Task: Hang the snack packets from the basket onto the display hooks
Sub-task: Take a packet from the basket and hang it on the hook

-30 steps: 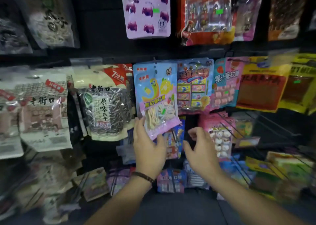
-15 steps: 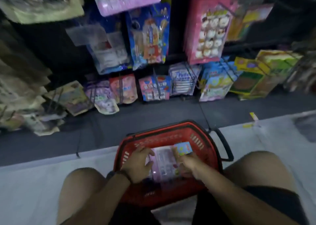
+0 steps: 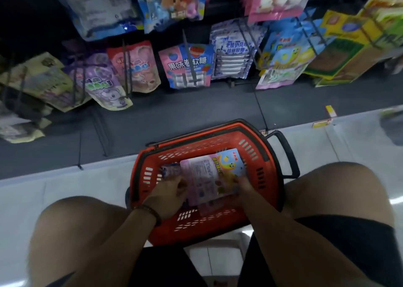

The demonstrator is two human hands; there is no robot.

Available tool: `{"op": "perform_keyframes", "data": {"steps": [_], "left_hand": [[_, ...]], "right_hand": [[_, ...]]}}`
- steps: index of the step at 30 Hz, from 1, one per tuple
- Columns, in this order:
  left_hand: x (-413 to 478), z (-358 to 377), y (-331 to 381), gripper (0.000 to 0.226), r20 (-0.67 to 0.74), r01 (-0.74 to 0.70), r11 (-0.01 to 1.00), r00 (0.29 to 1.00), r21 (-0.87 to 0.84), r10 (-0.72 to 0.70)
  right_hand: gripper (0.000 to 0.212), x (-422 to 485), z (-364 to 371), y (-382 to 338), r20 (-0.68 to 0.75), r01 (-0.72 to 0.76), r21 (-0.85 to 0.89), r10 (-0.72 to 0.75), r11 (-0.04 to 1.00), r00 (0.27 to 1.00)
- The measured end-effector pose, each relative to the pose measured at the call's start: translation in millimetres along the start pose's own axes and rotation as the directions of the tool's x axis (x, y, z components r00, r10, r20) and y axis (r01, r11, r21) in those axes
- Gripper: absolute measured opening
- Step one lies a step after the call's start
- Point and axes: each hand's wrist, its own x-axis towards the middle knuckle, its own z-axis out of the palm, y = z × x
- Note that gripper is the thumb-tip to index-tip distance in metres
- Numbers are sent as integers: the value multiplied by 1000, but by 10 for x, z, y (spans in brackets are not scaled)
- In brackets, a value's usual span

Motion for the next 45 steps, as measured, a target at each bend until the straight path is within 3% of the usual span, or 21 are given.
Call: {"op": "perform_keyframes", "data": {"steps": [4,8,12,14,20,21,23,26,29,32,36,41,45], "left_hand": [[100,8,-46,16,-23,35,999,999,-27,-35],[151,32,-12,22,-19,36,999,999,-19,-37],[203,26,32,21,-1,43,999,999,2,-43],[215,7,38,24,1,55,998,999,-3,-55],[120,-118,23,23,-29,80,996,996,38,-79],[91,-151,14,19,-40,73,997,997,38,-72],[32,-226,1,15,-73,64,998,995,19,-62],[-83,-360,20,18,-165,65,990,983,-126,-86],[-222,-480,102,27,-221,11,947,971,-321,-87],[-393,-610,251,45,-179,-68,874,984,-480,-22],[-545,-694,450,24,-176,-165,815,981,-555,78],[-664,-711,716,34,-299,-286,662,949,-693,97],[-696,-743,941,21,-424,-348,600,906,-721,17]], "right_hand": [[39,108,54,23,-13,-49,-42,48,998,999],[53,106,78,129,11,-97,78,96,992,995],[50,141,192,75,26,-108,78,106,991,994],[47,209,214,57,-49,-69,60,72,996,996],[55,-39,272,-34,-96,61,-8,-62,998,993],[47,-184,311,-94,-96,100,-47,-104,994,990],[12,-494,374,-175,-69,174,-191,-190,966,979],[10,-906,405,-224,-28,237,-261,-252,936,967],[6,-1355,375,-301,132,395,-273,-372,877,919],[15,-1754,354,-474,290,575,-238,-508,783,811],[18,-2107,366,-678,287,734,-182,-679,655,676],[28,-2396,294,-805,323,743,-107,-684,661,654],[25,-2477,229,-853,404,734,-124,-642,667,652]]}}
